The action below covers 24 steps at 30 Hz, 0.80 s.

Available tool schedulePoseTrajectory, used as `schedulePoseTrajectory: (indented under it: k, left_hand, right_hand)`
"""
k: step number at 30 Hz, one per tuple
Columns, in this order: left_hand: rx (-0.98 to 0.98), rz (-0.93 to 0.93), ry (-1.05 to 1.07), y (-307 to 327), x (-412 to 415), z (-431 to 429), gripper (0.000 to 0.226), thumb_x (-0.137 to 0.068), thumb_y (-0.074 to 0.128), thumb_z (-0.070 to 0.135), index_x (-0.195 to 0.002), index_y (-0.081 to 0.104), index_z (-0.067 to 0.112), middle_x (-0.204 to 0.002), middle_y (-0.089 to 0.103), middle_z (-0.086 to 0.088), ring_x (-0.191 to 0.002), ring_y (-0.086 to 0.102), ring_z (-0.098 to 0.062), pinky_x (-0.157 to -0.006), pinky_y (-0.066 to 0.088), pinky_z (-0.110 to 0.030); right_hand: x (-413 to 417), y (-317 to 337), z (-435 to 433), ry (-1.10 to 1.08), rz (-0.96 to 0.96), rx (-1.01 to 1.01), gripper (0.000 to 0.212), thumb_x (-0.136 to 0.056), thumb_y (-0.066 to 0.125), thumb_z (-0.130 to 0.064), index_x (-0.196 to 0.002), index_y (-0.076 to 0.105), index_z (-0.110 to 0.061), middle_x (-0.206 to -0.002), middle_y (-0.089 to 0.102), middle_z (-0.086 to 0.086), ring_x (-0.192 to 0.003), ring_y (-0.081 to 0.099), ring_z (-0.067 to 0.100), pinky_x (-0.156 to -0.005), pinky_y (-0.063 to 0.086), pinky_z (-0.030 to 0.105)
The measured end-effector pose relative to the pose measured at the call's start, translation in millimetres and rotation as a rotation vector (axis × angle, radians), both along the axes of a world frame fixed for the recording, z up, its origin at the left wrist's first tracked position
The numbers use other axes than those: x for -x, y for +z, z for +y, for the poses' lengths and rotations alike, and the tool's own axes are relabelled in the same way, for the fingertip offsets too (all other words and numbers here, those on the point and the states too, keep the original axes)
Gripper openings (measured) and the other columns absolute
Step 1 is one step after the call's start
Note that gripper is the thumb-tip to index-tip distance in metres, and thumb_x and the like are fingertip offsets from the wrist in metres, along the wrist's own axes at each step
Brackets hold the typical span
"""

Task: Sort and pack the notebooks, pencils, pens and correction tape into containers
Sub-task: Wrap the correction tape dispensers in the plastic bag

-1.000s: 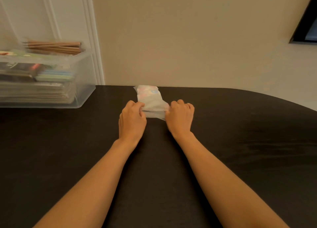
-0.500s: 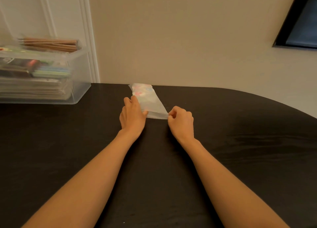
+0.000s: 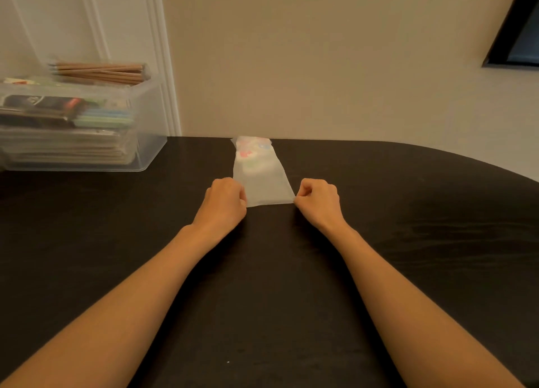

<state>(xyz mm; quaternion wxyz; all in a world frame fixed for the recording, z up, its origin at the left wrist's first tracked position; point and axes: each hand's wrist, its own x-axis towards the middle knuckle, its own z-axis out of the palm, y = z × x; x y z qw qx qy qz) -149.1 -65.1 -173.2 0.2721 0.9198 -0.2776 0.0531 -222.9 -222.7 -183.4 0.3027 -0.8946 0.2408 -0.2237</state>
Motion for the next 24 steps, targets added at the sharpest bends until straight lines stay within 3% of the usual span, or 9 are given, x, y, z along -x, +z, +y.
schedulePoseTrajectory:
  k: [4,6,8,13,15,17,20,24]
  left_hand:
    - [0.179,0.100,0.124,1,-8,3,0.021,-0.086,0.052,0.003,-0.077,0.069,-0.003,-0.079,0.066,-0.016,-0.071,0.064,-0.025,-0.062,0.053,-0.036]
    - [0.356,0.243,0.226,8,-13,0,0.017,-0.090,0.052,0.009,-0.080,0.064,0.002,-0.074,0.062,-0.009,-0.061,0.059,-0.018,-0.051,0.046,-0.026]
    - [0.579,0.541,0.300,15,-17,-2,0.010,-0.092,0.054,0.015,-0.093,0.059,0.008,-0.079,0.060,-0.005,-0.055,0.051,-0.011,-0.046,0.039,-0.018]
    - [0.854,1.098,0.221,20,-26,5,0.031,-0.091,0.053,0.002,-0.122,0.050,-0.001,-0.078,0.053,-0.008,-0.037,0.040,-0.004,-0.029,0.029,-0.010]
    - [0.931,1.214,0.216,24,-26,3,0.036,-0.091,0.052,0.000,-0.126,0.046,0.002,-0.075,0.054,-0.009,-0.032,0.045,-0.004,-0.029,0.034,-0.010]
    - [0.991,1.283,0.213,25,-25,-2,0.039,-0.092,0.051,-0.001,-0.130,0.044,0.001,-0.086,0.057,-0.013,-0.036,0.054,-0.006,-0.034,0.044,-0.013]
    - [1.014,1.310,0.210,21,-27,-7,0.049,-0.091,0.049,-0.004,-0.139,0.037,0.000,-0.115,0.057,-0.020,-0.055,0.065,-0.017,-0.039,0.051,-0.019]
    - [1.005,1.237,0.133,16,-30,-8,0.038,-0.089,0.050,-0.008,-0.127,0.045,-0.008,-0.099,0.058,-0.019,-0.073,0.062,-0.021,-0.046,0.055,-0.023]
  right_hand:
    - [5,4,-3,-0.049,-0.057,-0.160,0.015,-0.083,0.050,-0.003,-0.072,0.058,-0.008,-0.070,0.056,0.003,-0.065,0.053,0.015,-0.060,0.044,0.027]
    - [4,9,-5,-0.108,-0.157,-0.408,0.011,-0.086,0.049,-0.005,-0.084,0.061,-0.004,-0.077,0.061,0.007,-0.055,0.049,0.013,-0.052,0.043,0.023]
    - [3,16,-4,-0.147,-0.208,-0.744,0.010,-0.088,0.050,-0.008,-0.092,0.059,-0.005,-0.087,0.066,0.011,-0.048,0.046,0.011,-0.046,0.041,0.021]
    - [-4,20,-4,-0.058,-0.184,-1.119,0.035,-0.091,0.056,-0.009,-0.125,0.052,0.000,-0.101,0.065,0.014,-0.059,0.060,0.010,-0.041,0.044,0.012]
    - [-8,21,-2,-0.037,-0.167,-1.195,0.044,-0.090,0.058,-0.003,-0.132,0.047,0.002,-0.114,0.062,0.016,-0.050,0.063,0.008,-0.039,0.044,0.010]
    - [-14,22,0,-0.028,-0.157,-1.249,0.050,-0.089,0.056,0.003,-0.136,0.041,0.003,-0.122,0.057,0.019,-0.044,0.063,0.006,-0.039,0.046,0.012]
    - [-19,22,0,0.022,-0.207,-1.342,0.042,-0.091,0.047,0.010,-0.132,0.039,0.011,-0.114,0.057,0.021,-0.063,0.068,0.017,-0.050,0.056,0.019]
    - [-20,22,-6,0.058,-0.289,-1.427,0.015,-0.088,0.047,0.012,-0.099,0.053,0.005,-0.118,0.054,0.026,-0.082,0.065,0.027,-0.067,0.059,0.027]
